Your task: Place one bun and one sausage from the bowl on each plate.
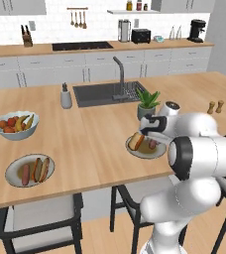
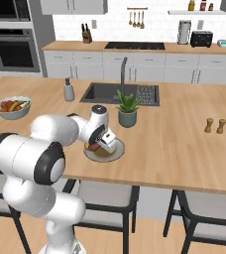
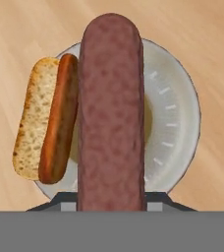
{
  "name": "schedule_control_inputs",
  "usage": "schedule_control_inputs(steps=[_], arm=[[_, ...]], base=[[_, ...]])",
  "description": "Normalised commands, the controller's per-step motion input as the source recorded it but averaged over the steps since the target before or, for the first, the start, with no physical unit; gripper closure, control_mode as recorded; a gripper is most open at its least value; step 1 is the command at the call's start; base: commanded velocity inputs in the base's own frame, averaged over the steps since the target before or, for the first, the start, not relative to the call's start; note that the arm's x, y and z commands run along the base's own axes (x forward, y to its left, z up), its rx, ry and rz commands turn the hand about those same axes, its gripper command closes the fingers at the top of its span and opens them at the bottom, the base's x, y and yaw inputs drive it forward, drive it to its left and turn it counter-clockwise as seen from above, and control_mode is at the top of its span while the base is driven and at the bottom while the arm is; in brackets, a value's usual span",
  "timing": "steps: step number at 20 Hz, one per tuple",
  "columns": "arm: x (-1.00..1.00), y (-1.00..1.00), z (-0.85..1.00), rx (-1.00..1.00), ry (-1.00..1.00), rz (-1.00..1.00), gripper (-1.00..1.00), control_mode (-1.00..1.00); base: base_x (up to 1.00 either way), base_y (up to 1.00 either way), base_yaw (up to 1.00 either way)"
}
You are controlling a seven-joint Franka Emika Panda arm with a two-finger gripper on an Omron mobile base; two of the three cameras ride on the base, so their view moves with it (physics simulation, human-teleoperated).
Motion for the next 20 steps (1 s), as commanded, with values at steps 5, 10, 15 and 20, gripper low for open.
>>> schedule_control_inputs(steps=[5,10,15,20], arm=[[0.29,0.0,-0.07,0.0,-0.03,0.07,1.0,-1.0],[0.26,-0.06,-0.06,0.0,0.01,0.02,1.0,-1.0],[0.2,-0.02,-0.12,0.0,0.01,0.01,-1.0,-1.0],[0.07,0.0,-0.05,0.0,0.0,0.01,-1.0,-1.0]], base=[[0.0,0.0,0.0],[0.0,0.0,0.0],[0.0,0.0,0.0],[0.0,0.0,0.0]])
